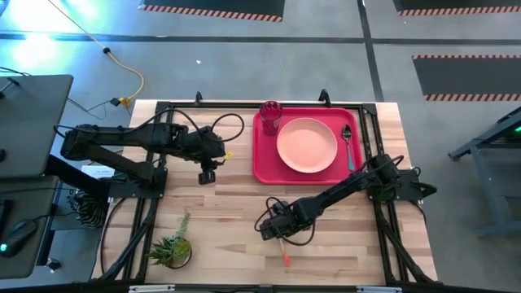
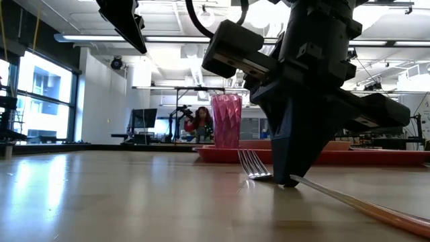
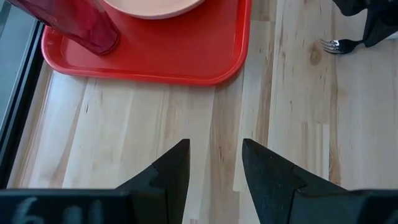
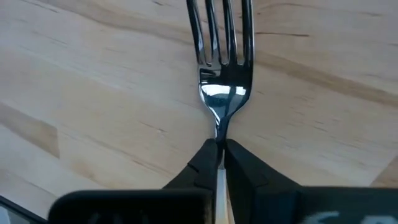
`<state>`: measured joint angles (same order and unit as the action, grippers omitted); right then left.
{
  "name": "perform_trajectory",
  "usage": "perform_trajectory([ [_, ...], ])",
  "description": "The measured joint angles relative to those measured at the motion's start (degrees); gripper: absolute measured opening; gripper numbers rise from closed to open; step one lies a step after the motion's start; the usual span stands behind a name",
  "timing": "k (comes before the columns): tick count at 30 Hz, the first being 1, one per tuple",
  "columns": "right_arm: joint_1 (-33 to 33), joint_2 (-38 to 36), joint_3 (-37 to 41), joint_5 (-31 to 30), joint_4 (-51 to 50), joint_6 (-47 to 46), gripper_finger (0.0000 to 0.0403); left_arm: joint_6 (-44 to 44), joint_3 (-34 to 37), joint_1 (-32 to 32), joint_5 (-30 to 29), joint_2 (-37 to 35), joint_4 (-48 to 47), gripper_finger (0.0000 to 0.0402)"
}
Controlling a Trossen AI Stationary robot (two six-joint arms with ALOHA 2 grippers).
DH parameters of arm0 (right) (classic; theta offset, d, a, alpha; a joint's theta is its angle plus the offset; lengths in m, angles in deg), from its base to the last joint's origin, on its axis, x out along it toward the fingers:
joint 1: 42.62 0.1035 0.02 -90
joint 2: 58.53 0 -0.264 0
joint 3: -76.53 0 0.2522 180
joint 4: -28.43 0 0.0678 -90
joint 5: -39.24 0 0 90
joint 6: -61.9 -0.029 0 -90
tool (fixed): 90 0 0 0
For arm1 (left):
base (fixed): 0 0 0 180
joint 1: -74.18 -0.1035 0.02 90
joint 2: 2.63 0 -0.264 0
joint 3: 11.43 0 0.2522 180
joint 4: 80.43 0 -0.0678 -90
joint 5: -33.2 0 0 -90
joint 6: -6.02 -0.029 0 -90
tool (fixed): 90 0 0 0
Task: Pick and place plate/cup/fork/spoon on tray
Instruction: Put the orange fork on the red tray in between the orange plate and the spoon
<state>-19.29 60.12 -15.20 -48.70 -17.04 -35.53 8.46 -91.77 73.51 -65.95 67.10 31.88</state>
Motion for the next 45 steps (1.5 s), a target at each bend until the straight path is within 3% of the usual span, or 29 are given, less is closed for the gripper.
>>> perform_trajectory([
  [10,-0.1,0.3,-2.6,-0.5,-1.9,5.4,0.0003,0.0,0.0,0.0,0.0,0.0,0.0,0.0136],
  [19,-1.3,0.4,-9.7,-4.0,-14.3,11.5,0.0002,0.7,0.0,0.0,0.0,0.0,0.1,0.0136],
  [30,-5.6,0.4,-19.1,-9.9,-26.4,25.8,0.0002,0.8,0.0,0.0,0.0,0.0,0.2,0.0136],
  [37,-7.6,0.2,-26.0,-17.1,-39.6,33.2,0.0002,0.3,0.0,0.0,0.0,0.0,0.2,0.0136],
  [45,-8.8,-0.4,-32.8,-26.6,-57.9,34.8,0.0002,0.3,0.0,0.0,0.0,0.0,0.2,0.0136],
])
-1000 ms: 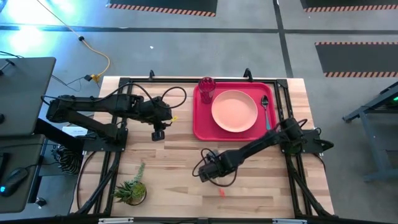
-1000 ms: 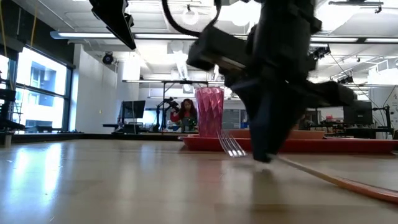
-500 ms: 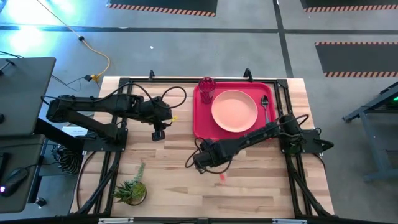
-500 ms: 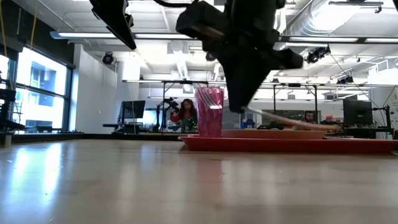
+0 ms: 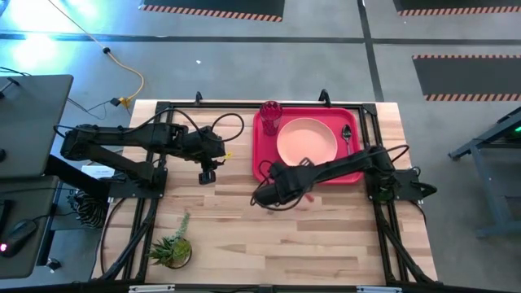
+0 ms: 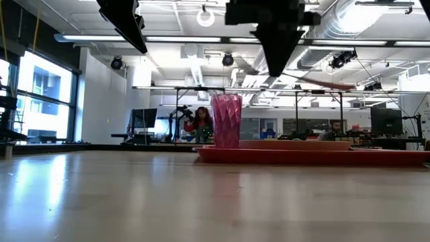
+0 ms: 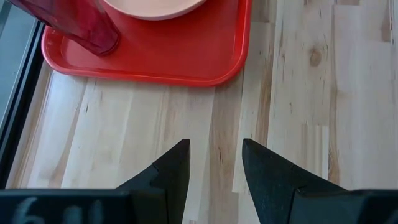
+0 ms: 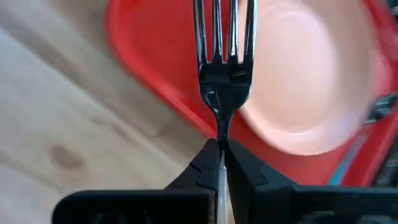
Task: Pick and place plate/cup/fork/spoon on tray
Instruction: Put the orange fork on the red tray in between the orange plate and the spoon
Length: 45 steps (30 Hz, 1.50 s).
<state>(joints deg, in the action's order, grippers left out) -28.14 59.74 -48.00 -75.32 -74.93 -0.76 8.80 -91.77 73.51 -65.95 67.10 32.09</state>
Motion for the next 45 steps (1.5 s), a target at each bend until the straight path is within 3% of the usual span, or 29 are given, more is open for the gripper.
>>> perform_trajectory([
  [10,-2.5,-7.3,1.8,-10.3,-0.4,3.2,0.0002,-0.1,0.0,-0.1,-2.2,0.0,0.0,0.0136],
  [19,-5.9,-23.5,20.8,-11.5,-0.1,-3.4,0.0002,-1.5,0.0,-0.1,-3.7,0.0,0.9,0.0136],
  [27,-10.2,-43.5,41.2,-8.2,6.0,-12.1,0.0002,-1.5,0.0,-0.1,-6.5,0.0,2.1,0.0136],
  [34,-16.8,-58.0,56.6,-3.9,15.6,-12.4,0.0002,-2.0,0.0,-0.2,-8.7,0.0,5.5,0.0136],
  [39,-22.4,-64.0,65.6,1.3,23.0,-11.5,0.0002,-2.6,0.0,-1.2,-9.5,0.0,7.9,0.0136],
  [45,-29.3,-66.2,72.8,6.9,31.0,-5.6,0.0002,-2.6,0.0,-3.5,-9.8,0.0,10.0,0.0136],
])
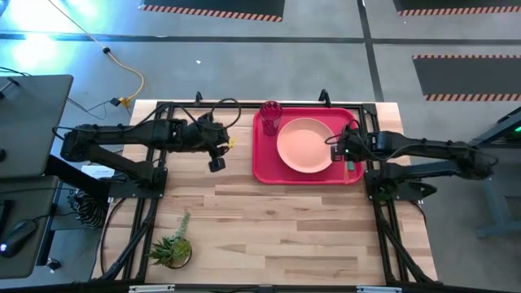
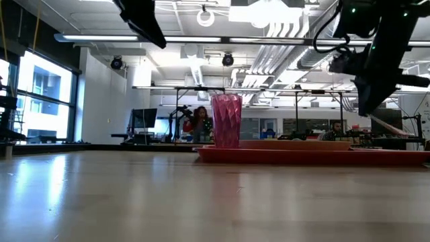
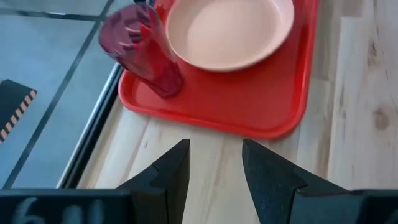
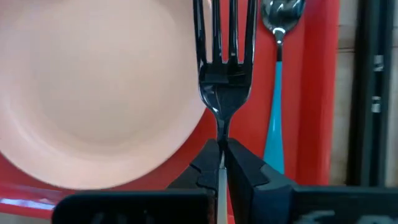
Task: Pick and place plate/cup/fork/spoon on tray
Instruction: Put the orange fork on the red tray in between the orange plate and the spoon
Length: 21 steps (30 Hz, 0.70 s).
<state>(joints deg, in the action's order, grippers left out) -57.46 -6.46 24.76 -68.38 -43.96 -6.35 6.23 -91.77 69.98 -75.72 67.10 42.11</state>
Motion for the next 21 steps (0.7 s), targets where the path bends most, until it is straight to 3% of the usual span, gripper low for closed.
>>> perform_trajectory([
  [13,-18.6,1.2,1.2,5.6,7.4,18.2,0.0002,0.2,0.0,-4.6,0.1,0.0,6.4,0.0136],
  [21,-28.9,9.1,1.2,13.5,14.1,29.3,0.0002,0.1,0.0,-6.4,0.1,0.0,7.6,0.0136],
])
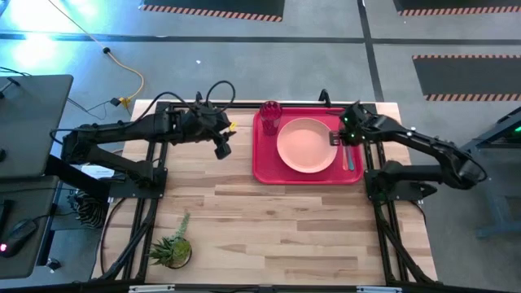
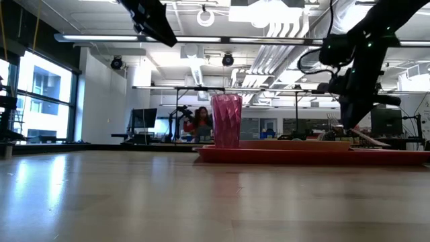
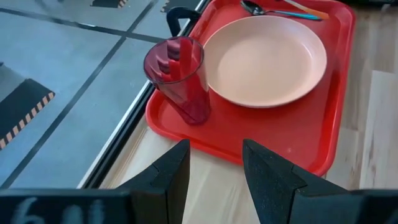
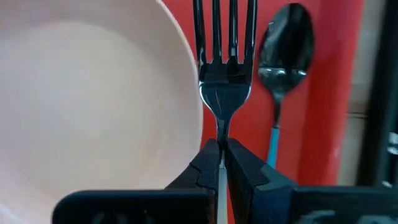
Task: Pick and place plate/cup/fork/spoon on tray
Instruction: Put the orange fork on the red tray in between the orange plate and the spoon
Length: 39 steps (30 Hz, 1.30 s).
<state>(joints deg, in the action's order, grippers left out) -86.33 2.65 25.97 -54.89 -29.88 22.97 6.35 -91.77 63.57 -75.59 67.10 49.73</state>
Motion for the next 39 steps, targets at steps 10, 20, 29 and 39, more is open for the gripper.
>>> perform_trajectory([
  [10,-6.0,10.0,0.0,6.7,4.7,4.5,0.0002,0.3,0.0,-1.0,0.0,0.0,0.0,0.0136],
  [20,-8.4,15.0,0.0,8.9,6.0,4.9,0.0002,0.5,0.0,-1.0,0.0,0.0,0.0,0.0136],
  [29,-8.4,19.2,0.0,9.0,7.9,5.8,0.0002,0.6,0.0,-1.0,0.0,0.0,-0.1,0.0136],
  [39,-8.4,20.5,-0.5,8.7,8.0,5.4,0.0003,0.6,0.0,-1.0,0.0,0.0,-0.1,0.0136],
])
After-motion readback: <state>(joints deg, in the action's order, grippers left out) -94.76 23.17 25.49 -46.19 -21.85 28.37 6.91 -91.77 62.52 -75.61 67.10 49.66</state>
